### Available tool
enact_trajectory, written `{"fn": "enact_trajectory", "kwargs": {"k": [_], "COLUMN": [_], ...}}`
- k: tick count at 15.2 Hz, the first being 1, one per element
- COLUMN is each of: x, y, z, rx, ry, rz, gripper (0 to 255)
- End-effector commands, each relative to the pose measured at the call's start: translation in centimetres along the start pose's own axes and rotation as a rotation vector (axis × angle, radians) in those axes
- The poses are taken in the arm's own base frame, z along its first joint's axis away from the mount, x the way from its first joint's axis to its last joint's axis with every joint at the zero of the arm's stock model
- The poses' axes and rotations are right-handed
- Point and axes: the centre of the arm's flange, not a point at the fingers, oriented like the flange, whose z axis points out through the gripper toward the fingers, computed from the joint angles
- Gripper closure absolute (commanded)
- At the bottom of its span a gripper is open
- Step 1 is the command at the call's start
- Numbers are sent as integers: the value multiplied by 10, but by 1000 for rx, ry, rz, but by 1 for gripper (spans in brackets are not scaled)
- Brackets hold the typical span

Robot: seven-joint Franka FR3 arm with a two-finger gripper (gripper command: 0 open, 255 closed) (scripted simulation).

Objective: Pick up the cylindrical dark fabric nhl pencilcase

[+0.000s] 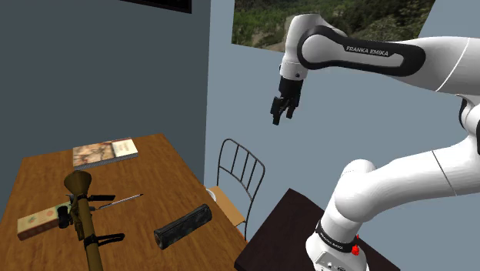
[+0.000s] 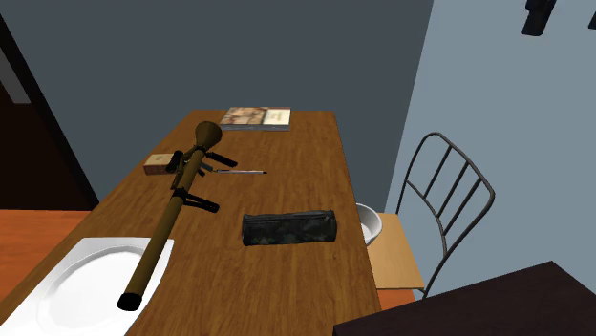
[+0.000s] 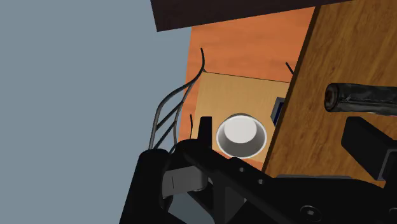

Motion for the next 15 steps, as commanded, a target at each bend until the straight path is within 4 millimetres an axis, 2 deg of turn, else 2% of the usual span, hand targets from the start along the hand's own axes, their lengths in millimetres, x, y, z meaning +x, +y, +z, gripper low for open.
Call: {"fn": "enact_trajectory", "kwargs": {"k": [1,8,15], "x": [0,40,70], "y": [0,-50,-107], "z": [0,63,126], "rx": [0,-27,-53], "ry": [0,53,105], "rz": [0,-239,-477], "gripper": [0,0,0]}}
